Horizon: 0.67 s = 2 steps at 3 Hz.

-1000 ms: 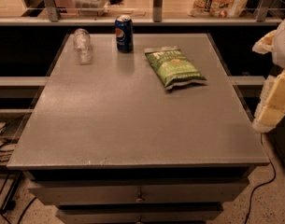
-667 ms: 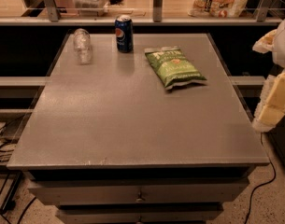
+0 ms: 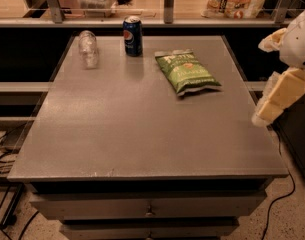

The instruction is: Pick green jalapeno chip bag

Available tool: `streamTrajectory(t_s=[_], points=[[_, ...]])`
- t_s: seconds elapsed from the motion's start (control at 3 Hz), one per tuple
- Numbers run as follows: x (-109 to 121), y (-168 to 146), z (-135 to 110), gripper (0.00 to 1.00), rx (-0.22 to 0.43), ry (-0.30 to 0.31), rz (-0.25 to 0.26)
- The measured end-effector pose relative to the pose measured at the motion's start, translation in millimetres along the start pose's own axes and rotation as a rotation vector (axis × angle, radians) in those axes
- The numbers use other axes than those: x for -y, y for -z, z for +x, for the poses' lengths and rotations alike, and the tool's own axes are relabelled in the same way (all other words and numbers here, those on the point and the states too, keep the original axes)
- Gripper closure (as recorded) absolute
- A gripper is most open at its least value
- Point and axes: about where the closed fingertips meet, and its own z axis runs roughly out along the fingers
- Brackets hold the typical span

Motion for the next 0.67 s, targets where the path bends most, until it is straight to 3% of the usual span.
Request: streamTrajectory(t_s=[0.33, 0.67], points=[[27.8, -12.9, -14.9, 0.0, 0.042, -0.02, 0.024], [32.9, -15.3, -19.0, 0.0, 0.054, -0.023, 0.026]])
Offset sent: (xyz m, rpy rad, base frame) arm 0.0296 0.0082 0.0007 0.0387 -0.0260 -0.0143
